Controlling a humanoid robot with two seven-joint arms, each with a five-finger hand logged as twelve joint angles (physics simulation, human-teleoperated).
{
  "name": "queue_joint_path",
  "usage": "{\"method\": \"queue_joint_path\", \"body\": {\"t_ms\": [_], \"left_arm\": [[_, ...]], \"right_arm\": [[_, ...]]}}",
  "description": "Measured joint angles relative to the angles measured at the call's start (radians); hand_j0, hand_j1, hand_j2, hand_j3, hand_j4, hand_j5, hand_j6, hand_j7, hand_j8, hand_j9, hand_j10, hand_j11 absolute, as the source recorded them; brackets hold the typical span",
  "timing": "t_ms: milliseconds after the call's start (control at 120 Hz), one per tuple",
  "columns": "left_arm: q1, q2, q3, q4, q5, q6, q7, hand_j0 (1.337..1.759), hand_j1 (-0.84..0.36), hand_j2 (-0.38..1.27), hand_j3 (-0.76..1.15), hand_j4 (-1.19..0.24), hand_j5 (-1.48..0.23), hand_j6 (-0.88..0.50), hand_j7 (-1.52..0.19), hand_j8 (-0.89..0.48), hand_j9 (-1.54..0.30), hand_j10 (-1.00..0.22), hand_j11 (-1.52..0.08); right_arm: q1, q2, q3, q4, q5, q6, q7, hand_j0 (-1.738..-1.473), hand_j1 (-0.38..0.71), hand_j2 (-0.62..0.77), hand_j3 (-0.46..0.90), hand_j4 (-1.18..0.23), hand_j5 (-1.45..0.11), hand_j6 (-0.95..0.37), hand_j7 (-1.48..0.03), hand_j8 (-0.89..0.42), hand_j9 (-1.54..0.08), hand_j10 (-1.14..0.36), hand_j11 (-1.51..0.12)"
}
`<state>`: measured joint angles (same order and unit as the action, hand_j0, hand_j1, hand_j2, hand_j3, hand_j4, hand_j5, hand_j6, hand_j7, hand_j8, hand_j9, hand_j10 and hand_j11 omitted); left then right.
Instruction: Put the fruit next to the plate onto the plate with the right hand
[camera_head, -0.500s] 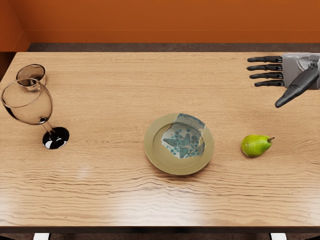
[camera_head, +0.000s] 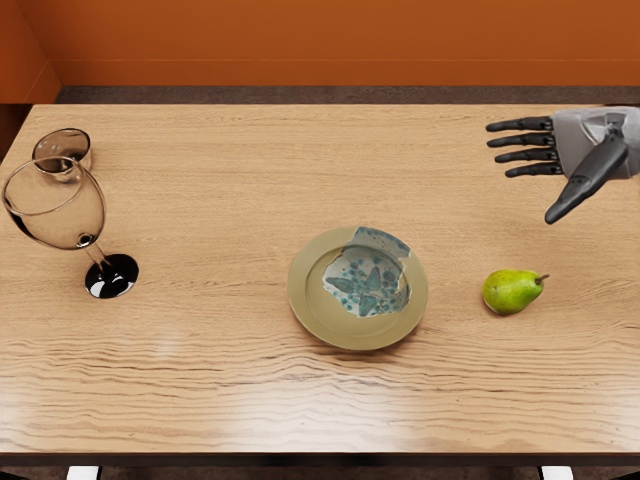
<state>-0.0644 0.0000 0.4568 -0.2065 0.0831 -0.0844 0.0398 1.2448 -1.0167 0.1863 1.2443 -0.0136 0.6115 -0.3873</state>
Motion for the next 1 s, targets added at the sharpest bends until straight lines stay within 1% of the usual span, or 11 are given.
{"method": "queue_joint_path", "body": {"t_ms": [50,133,225,283,358,425,483,658,783,867,1000], "left_arm": [[0.0,0.0,0.0,0.0,0.0,0.0,0.0,1.658,0.35,0.0,0.0,0.0,0.0,0.0,0.0,0.0,0.0,0.0,0.0],[0.0,0.0,0.0,0.0,0.0,0.0,0.0,1.658,0.35,0.0,0.0,0.0,0.0,0.0,0.0,0.0,0.0,0.0,0.0],[0.0,0.0,0.0,0.0,0.0,0.0,0.0,1.658,0.35,0.0,0.0,0.0,0.0,0.0,0.0,0.0,0.0,0.0,0.0],[0.0,0.0,0.0,0.001,0.0,0.0,0.0,1.658,0.35,0.0,0.0,0.0,0.0,0.0,0.0,0.0,0.0,0.0,0.0],[0.008,0.0,-0.002,0.0,0.0,0.0,0.0,1.658,0.35,0.0,0.0,0.0,0.0,0.0,0.0,0.0,0.0,0.0,0.0],[0.012,0.0,-0.004,0.0,0.001,0.0,0.0,1.658,0.35,0.0,0.0,0.0,0.0,0.0,0.0,0.0,0.0,0.0,0.0],[0.012,0.0,-0.005,0.0,0.001,0.0,0.0,1.658,0.35,0.0,0.0,0.0,0.0,0.0,0.0,0.0,0.0,0.0,0.0],[0.012,0.0,-0.006,0.0,0.001,0.0,0.0,1.658,0.35,0.0,0.0,0.0,0.0,0.0,0.0,0.0,0.0,0.0,0.0],[0.012,0.0,-0.006,0.0,0.001,0.0,0.0,1.658,0.35,0.0,0.0,0.0,0.0,0.0,0.0,0.0,0.0,0.0,0.0],[0.012,0.0,-0.006,0.0,0.0,0.0,0.0,1.658,0.35,0.0,0.0,0.0,0.0,0.0,0.0,0.0,0.0,0.0,0.0],[0.012,0.0,-0.006,0.001,0.0,0.0,0.0,1.658,0.35,0.0,0.0,0.0,0.0,0.0,0.0,0.0,0.0,0.0,0.0]], "right_arm": [[0.021,0.01,-0.002,0.018,-0.032,0.0,-0.011,-1.658,-0.31,-0.01,0.0,-0.03,-0.04,-0.03,-0.04,-0.03,-0.04,-0.03,-0.04],[0.046,0.036,-0.006,0.059,-0.081,0.0,-0.088,-1.658,-0.31,-0.01,0.0,-0.04,-0.05,-0.04,-0.05,-0.04,-0.05,-0.04,-0.05],[0.067,0.066,-0.021,0.097,-0.142,0.0,-0.14,-1.658,-0.31,-0.01,0.0,-0.04,-0.05,-0.04,-0.05,-0.04,-0.05,-0.04,-0.05],[0.098,0.076,-0.052,0.14,-0.171,0.0,-0.176,-1.658,-0.3,-0.01,0.0,-0.04,-0.05,-0.04,-0.05,-0.04,-0.05,-0.04,-0.05],[0.138,0.077,-0.075,0.222,-0.227,-0.004,-0.2,-1.658,-0.3,-0.01,0.0,-0.04,-0.05,-0.04,-0.05,-0.04,-0.05,-0.04,-0.05],[0.159,0.061,-0.085,0.304,-0.273,-0.044,-0.211,-1.658,-0.3,-0.01,0.0,-0.04,-0.05,-0.04,-0.05,-0.04,-0.05,-0.04,-0.05],[0.167,0.041,-0.093,0.358,-0.327,-0.084,-0.217,-1.658,-0.3,-0.01,0.0,-0.04,-0.05,-0.04,-0.05,-0.04,-0.05,-0.04,-0.05],[0.174,-0.011,-0.112,0.451,-0.47,-0.174,-0.222,-1.658,-0.31,-0.01,0.0,-0.04,-0.05,-0.04,-0.05,-0.04,-0.05,-0.04,-0.05],[0.162,-0.018,-0.141,0.48,-0.552,-0.289,-0.223,-1.658,-0.3,-0.01,0.0,-0.05,-0.06,-0.05,-0.06,-0.05,-0.06,-0.05,-0.06],[0.13,-0.002,-0.152,0.487,-0.587,-0.367,-0.223,-1.658,-0.3,-0.01,0.0,-0.05,-0.06,-0.05,-0.06,-0.05,-0.06,-0.05,-0.06],[0.07,0.029,-0.168,0.492,-0.651,-0.482,-0.224,-1.658,-0.25,-0.02,0.0,-0.09,-0.11,-0.09,-0.1,-0.09,-0.1,-0.08,-0.1]]}}
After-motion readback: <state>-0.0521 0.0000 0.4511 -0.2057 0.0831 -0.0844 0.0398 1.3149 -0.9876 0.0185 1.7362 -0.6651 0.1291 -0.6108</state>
